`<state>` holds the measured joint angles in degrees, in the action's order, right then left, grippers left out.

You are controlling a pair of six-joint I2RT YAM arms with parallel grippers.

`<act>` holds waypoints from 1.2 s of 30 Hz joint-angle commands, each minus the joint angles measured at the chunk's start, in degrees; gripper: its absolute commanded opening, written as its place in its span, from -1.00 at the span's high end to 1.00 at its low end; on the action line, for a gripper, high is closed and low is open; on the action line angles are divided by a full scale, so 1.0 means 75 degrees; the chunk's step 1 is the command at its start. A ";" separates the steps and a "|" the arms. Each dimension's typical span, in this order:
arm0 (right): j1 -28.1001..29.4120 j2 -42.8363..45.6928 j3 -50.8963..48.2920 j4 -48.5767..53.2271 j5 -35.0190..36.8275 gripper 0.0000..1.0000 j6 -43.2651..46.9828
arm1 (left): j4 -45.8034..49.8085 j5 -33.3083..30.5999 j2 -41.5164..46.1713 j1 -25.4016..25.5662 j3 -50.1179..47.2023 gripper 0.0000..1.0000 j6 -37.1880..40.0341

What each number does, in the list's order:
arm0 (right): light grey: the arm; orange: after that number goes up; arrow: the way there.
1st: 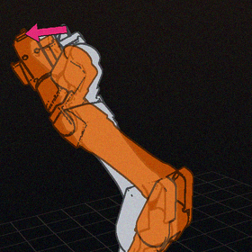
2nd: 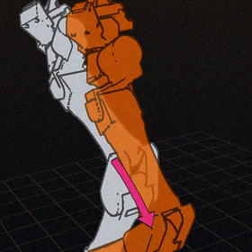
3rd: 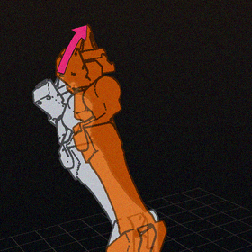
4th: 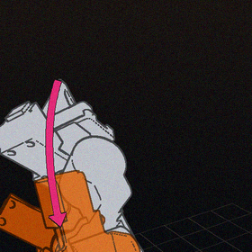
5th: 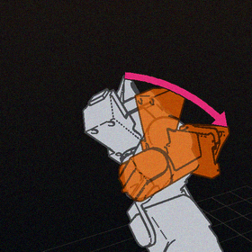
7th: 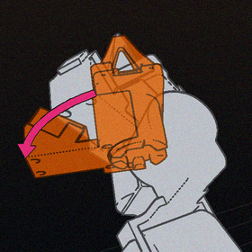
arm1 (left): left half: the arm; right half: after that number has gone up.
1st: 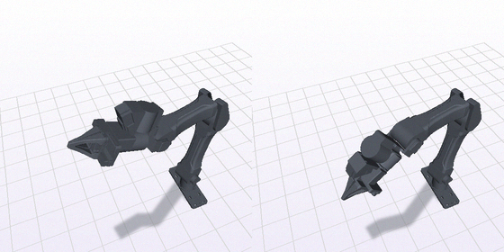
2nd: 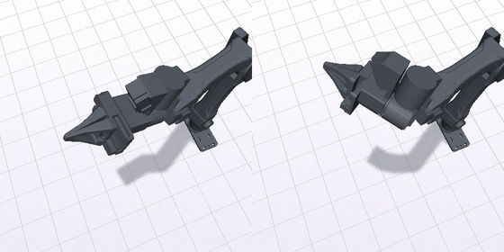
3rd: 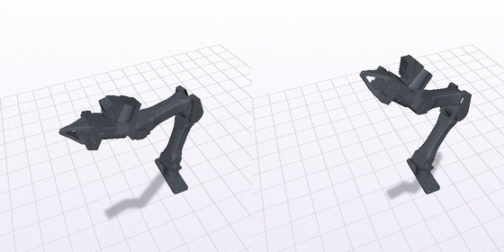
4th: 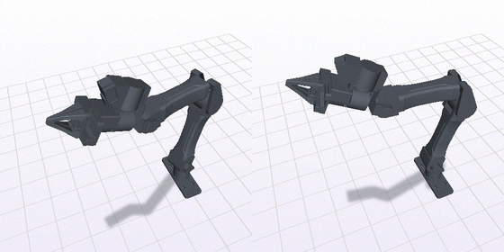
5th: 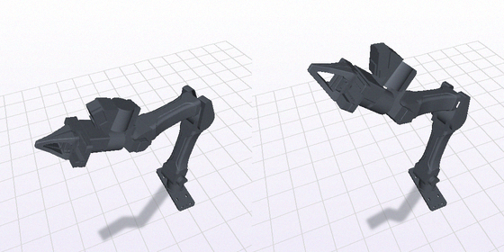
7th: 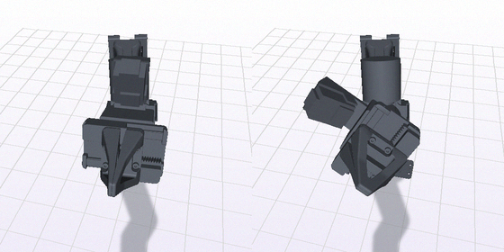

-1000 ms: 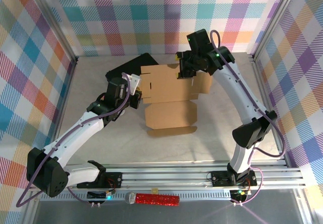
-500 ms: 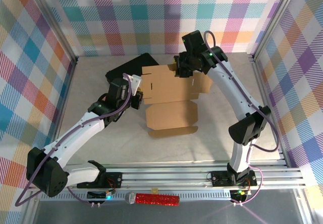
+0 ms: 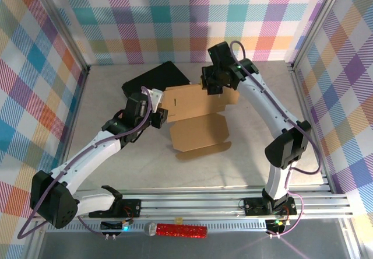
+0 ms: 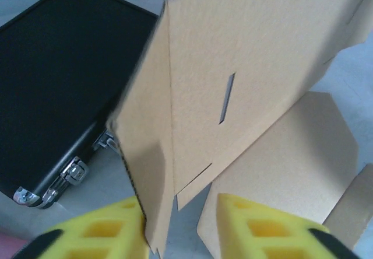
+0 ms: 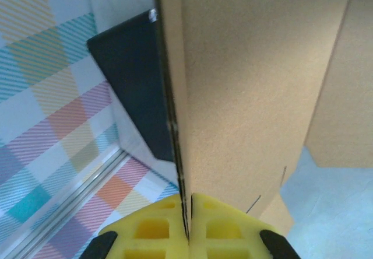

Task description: Fold the paper box

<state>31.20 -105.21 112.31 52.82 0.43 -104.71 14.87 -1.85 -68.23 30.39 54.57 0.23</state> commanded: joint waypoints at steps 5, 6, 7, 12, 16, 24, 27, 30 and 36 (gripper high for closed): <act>-0.0141 0.0989 -0.2794 -0.2832 0.0150 1.00 0.0924 | 0.0718 0.0842 0.1241 0.0067 -0.0152 -0.27 -0.1656; -0.0141 0.1105 -0.3172 -0.3321 0.0115 1.00 0.0945 | 0.0859 0.0860 0.1443 0.0044 -0.0205 -0.28 -0.1941; -0.0144 0.1192 -0.3433 -0.3730 0.0107 1.00 0.1058 | 0.1000 0.0788 0.1624 0.0018 -0.0240 -0.29 -0.2257; -0.0152 0.1528 -0.4305 -0.4862 -0.0101 1.00 0.1483 | 0.1948 0.0619 0.1897 -0.0294 0.0166 -0.29 -0.4626; -0.0154 0.1760 -0.5142 -0.5735 -0.0430 1.00 0.1574 | 0.2199 0.0851 0.1300 -0.0314 0.0790 -0.18 -0.6487; -0.0246 0.2158 -0.6924 -0.8419 -0.0999 1.00 0.2105 | 0.1580 0.1004 0.0007 -0.0269 0.2016 -0.12 -0.9449; -0.0304 0.2166 -0.7649 -0.9686 -0.1235 1.00 0.2261 | 0.1841 0.0950 -0.0411 -0.0177 0.2516 -0.06 -0.9964; -0.0395 0.2171 -0.8132 -1.0532 -0.1412 1.00 0.2312 | 0.2221 0.1038 -0.0707 -0.0098 0.2709 -0.05 -1.0323; -0.0437 0.2271 -0.8361 -1.0781 -0.1498 1.00 0.2119 | 0.2227 0.1212 -0.1264 0.0190 0.2800 -0.05 -1.0680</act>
<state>28.38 -90.02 49.82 -21.85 -9.47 -89.06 29.23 5.58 -75.70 30.79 73.89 -76.86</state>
